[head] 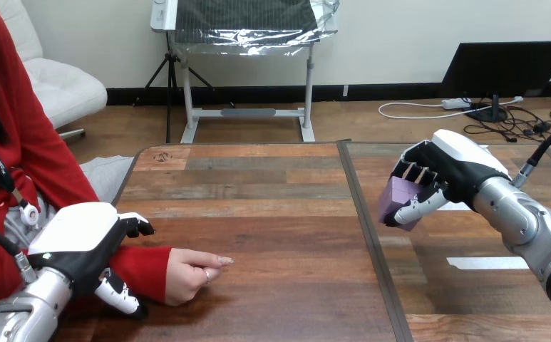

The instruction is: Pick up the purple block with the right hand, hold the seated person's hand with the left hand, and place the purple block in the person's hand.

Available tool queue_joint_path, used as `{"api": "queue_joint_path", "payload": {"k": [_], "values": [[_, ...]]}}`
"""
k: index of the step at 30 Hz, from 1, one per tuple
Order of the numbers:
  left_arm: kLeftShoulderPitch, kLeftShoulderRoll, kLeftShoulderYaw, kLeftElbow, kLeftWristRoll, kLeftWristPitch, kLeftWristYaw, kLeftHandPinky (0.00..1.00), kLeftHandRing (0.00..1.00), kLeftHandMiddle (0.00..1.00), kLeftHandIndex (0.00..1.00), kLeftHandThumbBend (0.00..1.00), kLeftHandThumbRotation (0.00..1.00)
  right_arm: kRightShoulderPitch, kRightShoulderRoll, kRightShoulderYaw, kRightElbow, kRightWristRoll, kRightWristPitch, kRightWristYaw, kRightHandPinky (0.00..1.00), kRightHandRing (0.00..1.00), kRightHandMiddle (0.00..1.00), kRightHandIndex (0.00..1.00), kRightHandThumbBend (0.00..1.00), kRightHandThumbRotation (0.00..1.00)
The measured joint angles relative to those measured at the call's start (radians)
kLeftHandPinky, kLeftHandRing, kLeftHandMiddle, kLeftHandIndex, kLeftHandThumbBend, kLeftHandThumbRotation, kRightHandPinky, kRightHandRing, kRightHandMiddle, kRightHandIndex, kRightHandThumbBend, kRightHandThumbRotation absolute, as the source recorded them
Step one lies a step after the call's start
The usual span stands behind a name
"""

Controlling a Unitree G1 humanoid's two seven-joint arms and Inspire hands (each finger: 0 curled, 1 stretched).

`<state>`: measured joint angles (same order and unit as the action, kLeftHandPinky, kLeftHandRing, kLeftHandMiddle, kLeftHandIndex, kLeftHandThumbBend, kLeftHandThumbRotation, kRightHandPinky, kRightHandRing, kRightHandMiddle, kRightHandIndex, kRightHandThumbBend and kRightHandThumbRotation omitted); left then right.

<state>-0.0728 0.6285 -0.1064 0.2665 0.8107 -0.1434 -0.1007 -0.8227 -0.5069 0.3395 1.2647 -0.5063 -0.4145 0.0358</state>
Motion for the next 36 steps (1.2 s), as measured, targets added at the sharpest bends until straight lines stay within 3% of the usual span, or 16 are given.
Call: {"api": "queue_joint_path", "payload": {"k": [12, 25, 36], "values": [[-0.029, 0.000, -0.009, 0.017, -0.051, 0.027, -0.053, 0.52, 0.66, 0.69, 0.68, 0.96, 0.02, 0.000, 0.000, -0.002, -0.001, 0.005, -0.018, 0.000, 0.49, 0.48, 0.51, 0.52, 0.71, 0.00], [-0.049, 0.001, -0.016, 0.017, -0.097, 0.070, -0.122, 0.48, 0.59, 0.63, 0.61, 0.90, 0.00, 0.000, 0.000, -0.002, -0.001, 0.019, -0.019, 0.000, 0.49, 0.48, 0.51, 0.52, 0.70, 0.00], [-0.054, 0.005, -0.016, 0.017, -0.134, 0.080, -0.154, 0.40, 0.45, 0.53, 0.55, 0.87, 0.00, 0.000, 0.000, -0.002, -0.002, 0.021, -0.026, 0.000, 0.48, 0.47, 0.51, 0.52, 0.70, 0.00]]}}
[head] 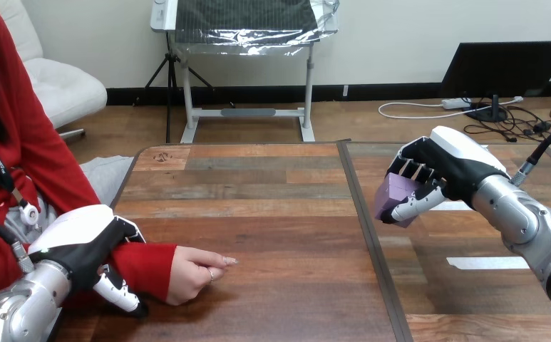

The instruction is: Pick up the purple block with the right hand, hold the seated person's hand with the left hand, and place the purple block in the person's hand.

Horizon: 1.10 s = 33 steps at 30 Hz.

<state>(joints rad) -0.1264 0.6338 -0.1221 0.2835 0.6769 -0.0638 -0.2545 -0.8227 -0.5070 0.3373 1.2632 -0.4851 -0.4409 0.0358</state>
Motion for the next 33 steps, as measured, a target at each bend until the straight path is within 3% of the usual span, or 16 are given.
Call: {"api": "queue_joint_path", "payload": {"k": [11, 33], "values": [[0.000, 0.001, -0.001, 0.002, -0.039, -0.010, -0.012, 0.35, 0.39, 0.46, 0.49, 0.82, 0.00, 0.000, 0.000, 0.000, 0.000, 0.000, 0.000, 0.000, 0.49, 0.48, 0.51, 0.52, 0.70, 0.00], [0.030, 0.001, 0.016, -0.030, -0.120, -0.008, -0.008, 0.33, 0.36, 0.43, 0.45, 0.78, 0.00, 0.001, 0.000, 0.000, 0.000, 0.001, -0.033, 0.000, 0.45, 0.45, 0.49, 0.51, 0.72, 0.00]]}}
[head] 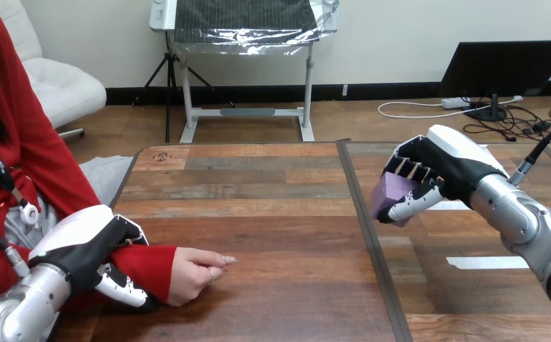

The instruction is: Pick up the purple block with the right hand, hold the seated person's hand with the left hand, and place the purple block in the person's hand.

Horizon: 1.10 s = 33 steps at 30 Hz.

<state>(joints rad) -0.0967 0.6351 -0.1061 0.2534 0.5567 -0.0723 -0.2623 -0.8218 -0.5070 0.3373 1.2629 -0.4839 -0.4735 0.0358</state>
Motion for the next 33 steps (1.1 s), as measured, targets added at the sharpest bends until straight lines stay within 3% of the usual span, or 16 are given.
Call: {"api": "queue_joint_path", "payload": {"k": [18, 33], "values": [[0.069, -0.006, 0.034, -0.070, -0.040, -0.003, 0.038, 0.29, 0.34, 0.40, 0.42, 0.79, 0.00, 0.011, 0.000, 0.000, -0.017, 0.012, -0.027, -0.003, 0.44, 0.45, 0.49, 0.50, 0.72, 0.00], [0.107, -0.011, 0.053, -0.140, -0.054, 0.000, 0.039, 0.28, 0.33, 0.39, 0.41, 0.79, 0.00, 0.042, 0.006, 0.000, -0.058, 0.042, -0.035, 0.009, 0.43, 0.44, 0.49, 0.49, 0.70, 0.00]]}}
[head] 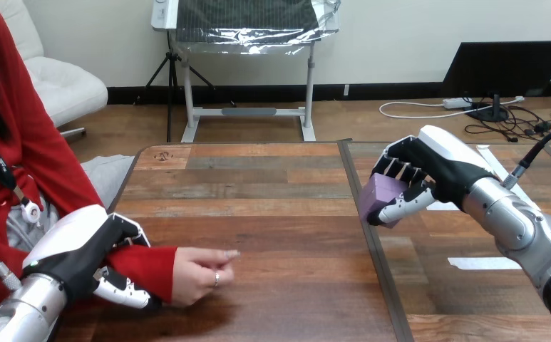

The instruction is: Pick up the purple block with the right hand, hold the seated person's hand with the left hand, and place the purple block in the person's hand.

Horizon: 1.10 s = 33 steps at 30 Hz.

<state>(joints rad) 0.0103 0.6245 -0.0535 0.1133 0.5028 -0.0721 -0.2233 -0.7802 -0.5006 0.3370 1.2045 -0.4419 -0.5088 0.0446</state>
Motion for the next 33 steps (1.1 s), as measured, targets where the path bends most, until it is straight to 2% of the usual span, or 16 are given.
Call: {"api": "queue_joint_path", "payload": {"k": [17, 33], "values": [[0.000, -0.016, 0.011, -0.067, -0.006, 0.016, 0.000, 0.27, 0.33, 0.39, 0.40, 0.81, 0.00, 0.031, 0.021, 0.000, -0.056, 0.011, -0.011, 0.011, 0.41, 0.41, 0.46, 0.48, 0.70, 0.00], [-0.001, -0.027, 0.017, -0.123, -0.024, 0.027, 0.000, 0.28, 0.34, 0.39, 0.40, 0.80, 0.00, 0.072, 0.040, 0.000, -0.163, 0.016, -0.019, 0.031, 0.39, 0.42, 0.46, 0.47, 0.70, 0.00]]}}
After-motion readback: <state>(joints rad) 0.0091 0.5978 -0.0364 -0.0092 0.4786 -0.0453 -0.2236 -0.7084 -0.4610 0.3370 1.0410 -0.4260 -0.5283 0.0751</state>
